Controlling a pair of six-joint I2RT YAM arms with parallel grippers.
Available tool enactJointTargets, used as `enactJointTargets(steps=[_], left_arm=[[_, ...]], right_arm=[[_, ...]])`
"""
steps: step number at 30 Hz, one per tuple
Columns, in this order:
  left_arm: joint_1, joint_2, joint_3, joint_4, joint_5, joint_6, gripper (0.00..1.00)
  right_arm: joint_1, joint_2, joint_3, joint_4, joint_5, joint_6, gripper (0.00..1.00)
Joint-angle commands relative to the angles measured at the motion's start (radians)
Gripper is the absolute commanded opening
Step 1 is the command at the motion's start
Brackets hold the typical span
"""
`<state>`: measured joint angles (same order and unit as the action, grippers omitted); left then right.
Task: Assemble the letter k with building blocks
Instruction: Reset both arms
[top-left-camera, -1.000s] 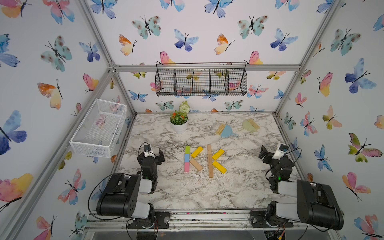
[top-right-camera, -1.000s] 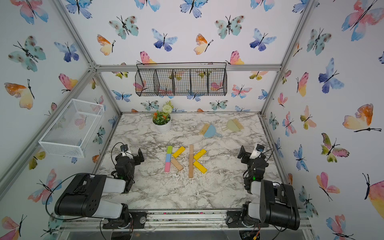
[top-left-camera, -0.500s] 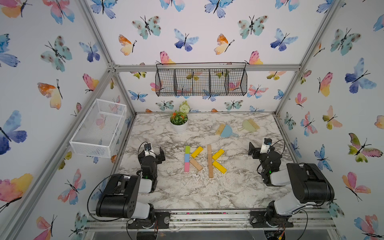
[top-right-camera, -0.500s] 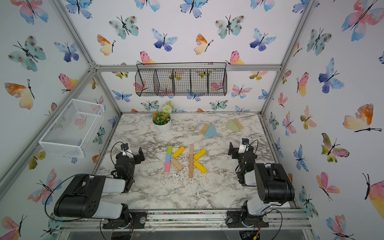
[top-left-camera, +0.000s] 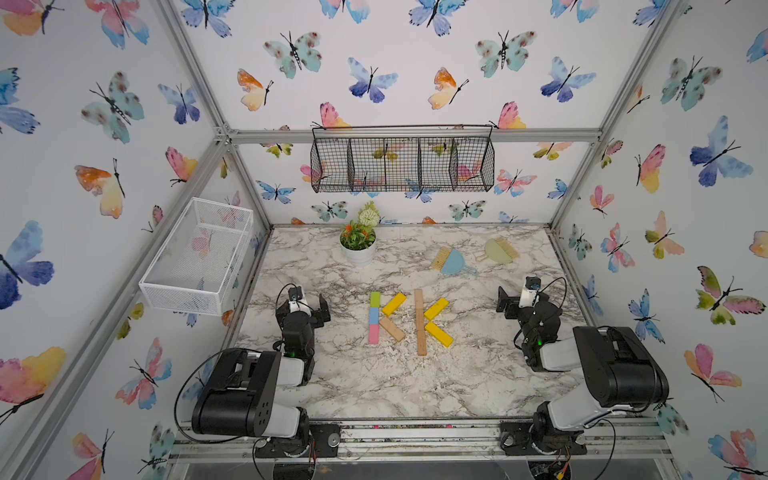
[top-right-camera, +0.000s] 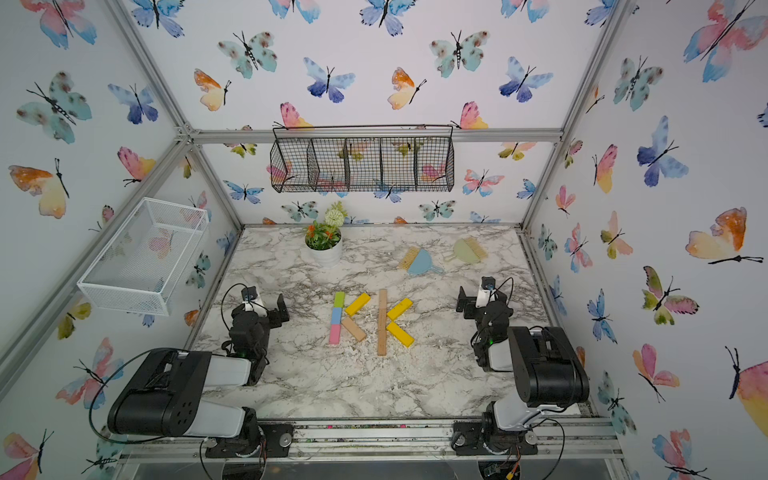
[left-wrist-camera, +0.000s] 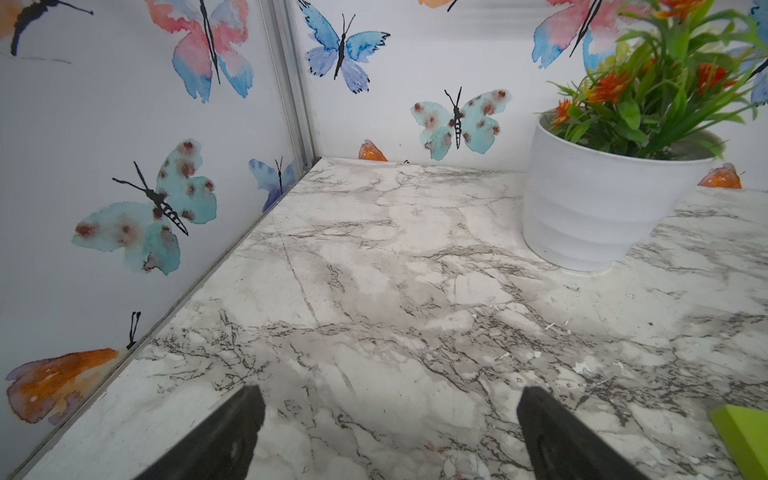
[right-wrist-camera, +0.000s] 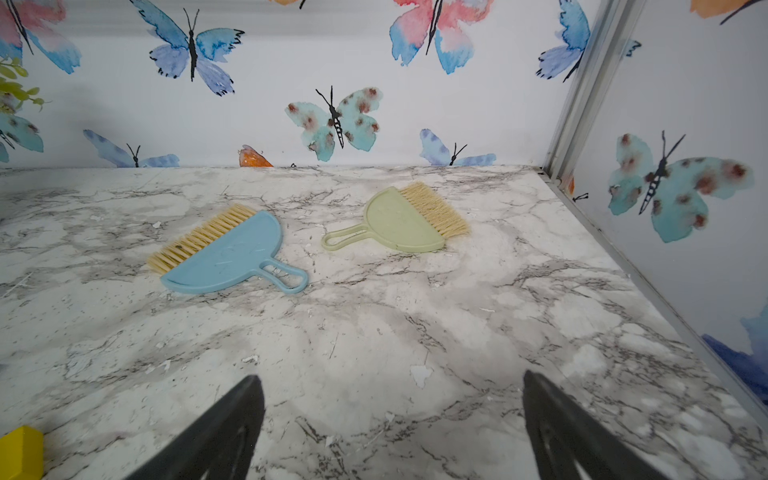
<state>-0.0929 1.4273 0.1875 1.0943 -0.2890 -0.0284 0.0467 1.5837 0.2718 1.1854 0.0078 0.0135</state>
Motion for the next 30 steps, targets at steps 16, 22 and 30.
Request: enactJointTargets(steps=[16,22,30], left_arm=[[0.004,-0.018,0.008,0.007,0.013,0.005,0.98],[0.004,-0.018,0.008,0.008,0.013,0.004,0.98],[0.008,-0.018,0.008,0.004,0.039,0.01,0.98]], right_arm=[[0.004,-0.005,-0.005,-0.007,-0.064,-0.035,0.98],[0.002,-0.004,-0.006,-0.008,-0.062,-0.035,0.98],[0.002,-0.004,-0.006,-0.008,-0.063,-0.035,0.98]])
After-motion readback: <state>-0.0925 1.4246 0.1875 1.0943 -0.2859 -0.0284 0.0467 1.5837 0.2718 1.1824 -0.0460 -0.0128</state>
